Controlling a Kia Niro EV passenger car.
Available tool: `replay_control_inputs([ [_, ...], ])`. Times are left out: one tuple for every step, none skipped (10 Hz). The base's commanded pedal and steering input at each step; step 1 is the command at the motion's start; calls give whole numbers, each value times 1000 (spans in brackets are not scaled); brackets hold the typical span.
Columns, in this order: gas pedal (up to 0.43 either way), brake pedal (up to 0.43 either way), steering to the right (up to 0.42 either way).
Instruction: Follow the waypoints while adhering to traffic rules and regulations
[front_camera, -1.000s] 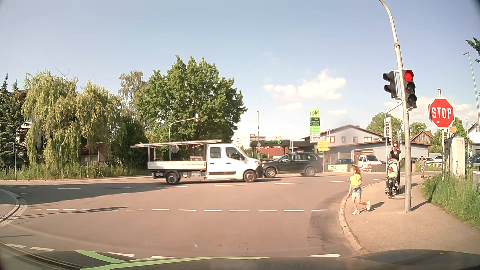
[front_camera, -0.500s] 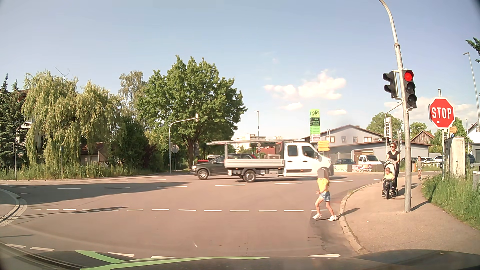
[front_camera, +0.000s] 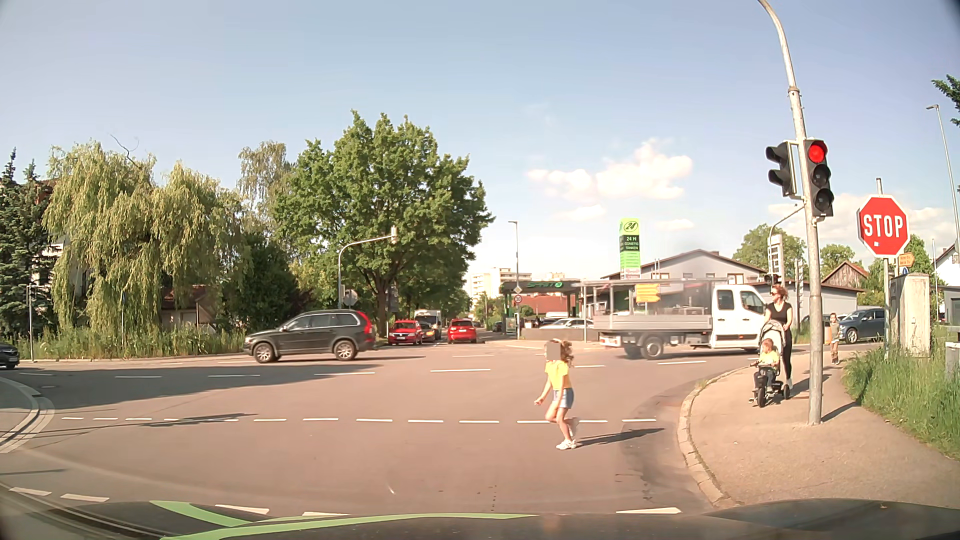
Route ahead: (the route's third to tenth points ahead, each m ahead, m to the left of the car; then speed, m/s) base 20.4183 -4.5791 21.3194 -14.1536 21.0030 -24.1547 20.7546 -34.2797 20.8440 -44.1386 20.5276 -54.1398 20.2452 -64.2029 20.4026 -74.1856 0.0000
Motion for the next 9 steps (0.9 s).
replay_control_inputs([
  [0,415,47],
  [0,415,47],
  [0,409,47],
  [0,415,47],
  [0,415,47],
  [0,415,47],
  [0,409,47],
  [0,415,47],
  [0,415,47],
])
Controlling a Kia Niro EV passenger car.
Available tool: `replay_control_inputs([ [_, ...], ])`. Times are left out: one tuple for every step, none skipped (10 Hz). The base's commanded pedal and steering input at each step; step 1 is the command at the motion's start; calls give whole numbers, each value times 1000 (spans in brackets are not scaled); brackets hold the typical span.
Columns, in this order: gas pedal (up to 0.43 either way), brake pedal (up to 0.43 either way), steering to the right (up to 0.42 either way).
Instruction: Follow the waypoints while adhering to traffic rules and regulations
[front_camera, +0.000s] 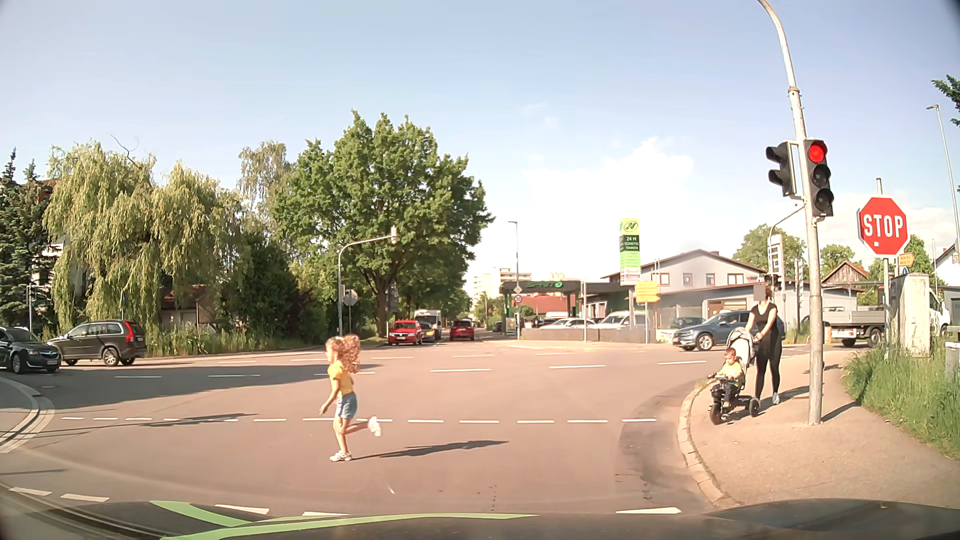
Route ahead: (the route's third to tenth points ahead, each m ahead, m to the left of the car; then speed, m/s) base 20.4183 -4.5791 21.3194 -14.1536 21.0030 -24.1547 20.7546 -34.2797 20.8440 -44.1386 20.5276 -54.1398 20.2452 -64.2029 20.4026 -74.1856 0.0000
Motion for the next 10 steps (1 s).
replay_control_inputs([
  [0,415,47],
  [0,415,47],
  [0,409,47],
  [0,415,47],
  [0,415,47],
  [0,415,47],
  [0,415,47],
  [0,409,47],
  [0,415,47],
  [0,409,47],
])
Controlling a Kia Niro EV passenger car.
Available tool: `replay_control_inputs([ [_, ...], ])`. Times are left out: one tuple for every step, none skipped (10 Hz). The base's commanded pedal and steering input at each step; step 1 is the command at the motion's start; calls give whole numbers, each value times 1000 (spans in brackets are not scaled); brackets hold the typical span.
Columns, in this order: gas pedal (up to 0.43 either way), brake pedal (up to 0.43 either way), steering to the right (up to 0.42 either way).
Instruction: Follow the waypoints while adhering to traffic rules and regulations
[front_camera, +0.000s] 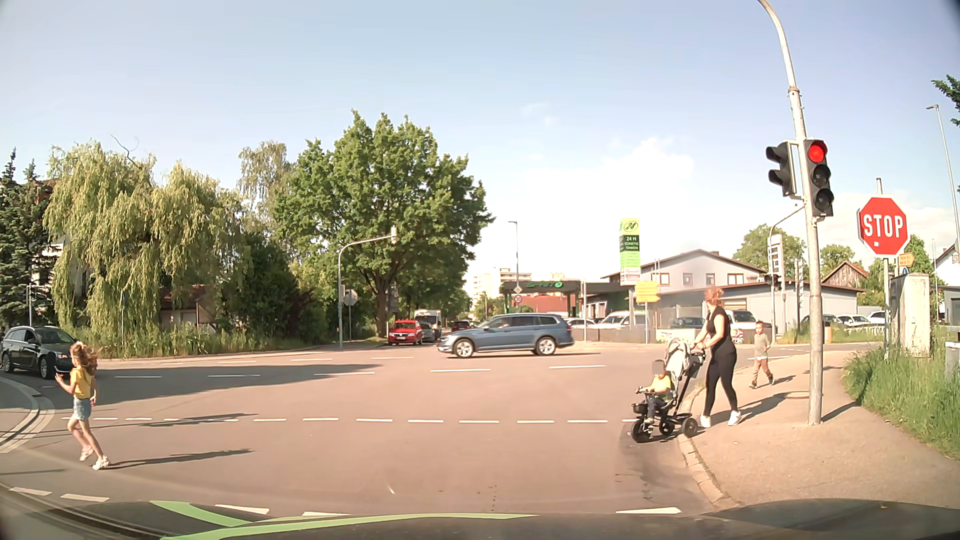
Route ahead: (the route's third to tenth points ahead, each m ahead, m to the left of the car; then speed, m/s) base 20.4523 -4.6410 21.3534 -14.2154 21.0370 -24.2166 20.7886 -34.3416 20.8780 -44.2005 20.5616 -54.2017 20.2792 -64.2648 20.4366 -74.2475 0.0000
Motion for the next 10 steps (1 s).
replay_control_inputs([
  [0,415,47],
  [0,415,47],
  [0,409,47],
  [0,409,47],
  [0,415,47],
  [0,415,47],
  [0,409,47],
  [0,409,47],
  [0,415,47],
  [0,409,47],
])
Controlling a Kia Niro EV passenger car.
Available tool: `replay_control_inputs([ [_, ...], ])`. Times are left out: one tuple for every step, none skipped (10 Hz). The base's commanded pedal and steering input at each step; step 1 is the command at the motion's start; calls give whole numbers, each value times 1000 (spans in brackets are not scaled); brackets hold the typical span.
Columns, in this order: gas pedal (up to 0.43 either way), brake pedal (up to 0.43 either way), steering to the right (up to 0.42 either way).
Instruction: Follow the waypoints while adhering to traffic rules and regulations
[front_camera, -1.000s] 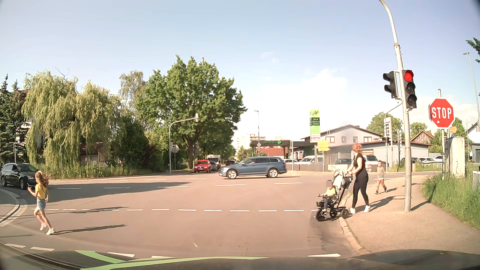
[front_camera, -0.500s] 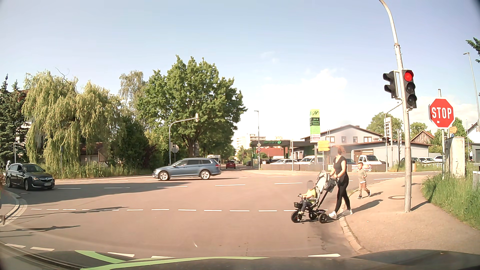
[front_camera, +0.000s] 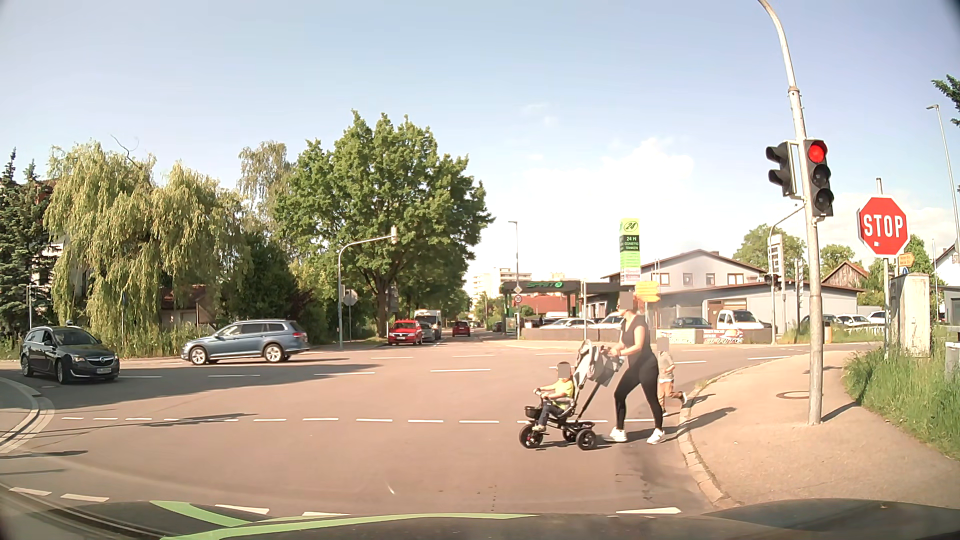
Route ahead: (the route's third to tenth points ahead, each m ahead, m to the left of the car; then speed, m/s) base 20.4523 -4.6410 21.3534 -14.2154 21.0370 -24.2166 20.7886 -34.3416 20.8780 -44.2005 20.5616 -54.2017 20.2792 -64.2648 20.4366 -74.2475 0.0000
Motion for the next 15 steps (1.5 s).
replay_control_inputs([
  [0,409,47],
  [0,415,47],
  [0,415,47],
  [0,409,47],
  [0,415,47],
  [0,415,47],
  [0,415,47],
  [0,409,47],
  [0,415,47],
  [0,415,47],
  [0,415,47],
  [0,415,47],
  [0,409,47],
  [0,409,47],
  [0,409,47],
])
